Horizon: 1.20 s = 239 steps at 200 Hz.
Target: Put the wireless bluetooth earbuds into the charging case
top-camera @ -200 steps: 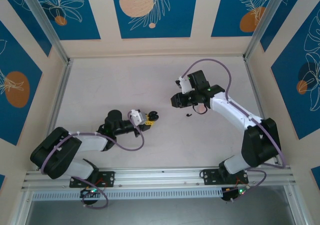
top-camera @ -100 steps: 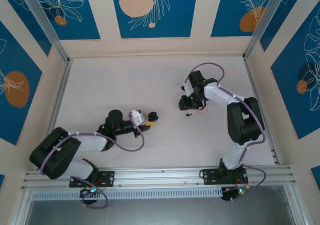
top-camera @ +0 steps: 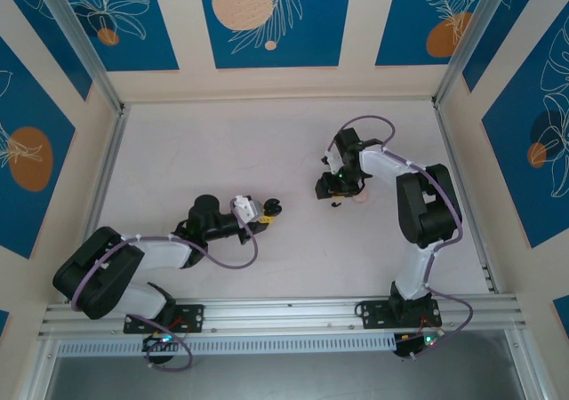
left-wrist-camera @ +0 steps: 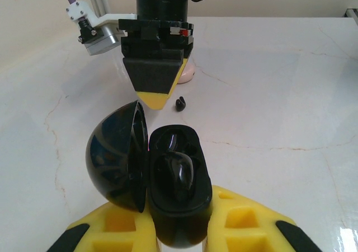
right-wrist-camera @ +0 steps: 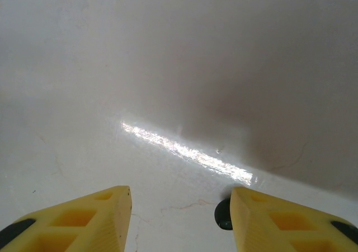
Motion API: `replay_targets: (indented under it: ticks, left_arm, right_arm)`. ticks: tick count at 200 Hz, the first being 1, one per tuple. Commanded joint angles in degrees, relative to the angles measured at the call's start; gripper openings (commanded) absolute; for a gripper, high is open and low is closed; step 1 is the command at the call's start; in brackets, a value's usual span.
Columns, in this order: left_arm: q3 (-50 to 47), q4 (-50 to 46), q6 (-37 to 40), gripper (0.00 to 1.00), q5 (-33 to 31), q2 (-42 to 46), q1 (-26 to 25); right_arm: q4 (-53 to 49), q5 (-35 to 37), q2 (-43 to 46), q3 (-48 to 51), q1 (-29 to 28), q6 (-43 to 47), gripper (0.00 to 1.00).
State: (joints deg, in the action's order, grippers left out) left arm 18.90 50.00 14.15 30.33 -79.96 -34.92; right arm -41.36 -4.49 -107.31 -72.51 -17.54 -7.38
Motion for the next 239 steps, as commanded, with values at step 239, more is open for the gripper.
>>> replay_targets:
  ticks: [239]
  left_arm:
    - [2.99,-2.15,2.21,0.15,0.26,-0.02,-1.21]
  right_arm:
    - [-9.41,2.65,1.11,1.07,-3.1,-2.16,0.5]
